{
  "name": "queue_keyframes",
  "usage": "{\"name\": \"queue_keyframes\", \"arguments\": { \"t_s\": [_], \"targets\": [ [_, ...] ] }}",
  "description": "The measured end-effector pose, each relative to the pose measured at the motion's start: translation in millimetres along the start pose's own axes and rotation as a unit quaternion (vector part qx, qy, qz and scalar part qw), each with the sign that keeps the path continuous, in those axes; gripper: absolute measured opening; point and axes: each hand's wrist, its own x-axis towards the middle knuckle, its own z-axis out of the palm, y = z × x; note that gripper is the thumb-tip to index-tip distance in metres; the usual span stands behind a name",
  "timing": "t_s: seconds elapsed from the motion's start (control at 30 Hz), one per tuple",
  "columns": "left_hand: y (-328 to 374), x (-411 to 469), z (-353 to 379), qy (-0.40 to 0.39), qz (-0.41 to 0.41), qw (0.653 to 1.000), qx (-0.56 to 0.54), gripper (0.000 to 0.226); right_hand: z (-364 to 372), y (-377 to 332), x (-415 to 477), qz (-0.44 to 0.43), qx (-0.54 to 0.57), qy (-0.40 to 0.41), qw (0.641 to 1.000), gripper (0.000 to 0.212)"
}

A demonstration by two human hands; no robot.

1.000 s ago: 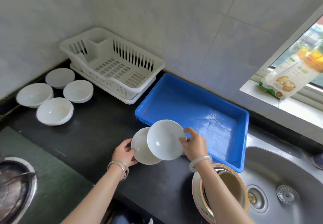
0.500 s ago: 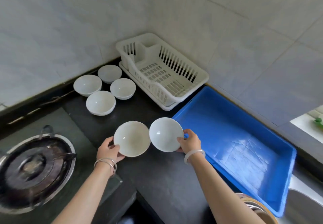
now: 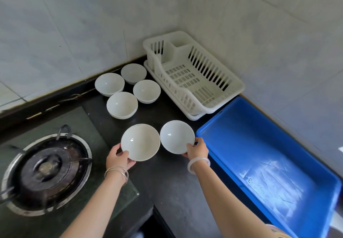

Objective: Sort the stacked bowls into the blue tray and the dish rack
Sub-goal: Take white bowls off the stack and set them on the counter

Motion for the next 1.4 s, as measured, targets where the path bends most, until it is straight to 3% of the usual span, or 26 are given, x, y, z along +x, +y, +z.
{"name": "queue_keyframes", "arguments": {
  "t_s": [0.37, 0.6, 0.97, 1.4],
  "targets": [
    [-3.3, -3.9, 3.5, 0.023, -0.007, 0.998, -0.058, 0.048, 15.1, 0.1, -1.7, 0.087, 0.120, -0.041, 0.988, 0.047],
    [2.5, 5.5, 8.9, 0.035, -0.009, 0.996, -0.084, 0.049, 27.5, -17.1, 8.8, 0.131, 0.219, -0.083, 0.963, 0.044],
    [16.0, 25.5, 16.3, 0.043, 0.007, 0.991, -0.124, 0.050, 66.5, -51.8, 28.8, 0.114, 0.273, -0.113, 0.949, 0.040],
    [7.5, 23.7, 14.4, 0.026, 0.014, 0.991, -0.132, 0.042, 65.8, -51.9, 29.8, 0.112, 0.255, -0.145, 0.949, 0.042]
  ]
}}
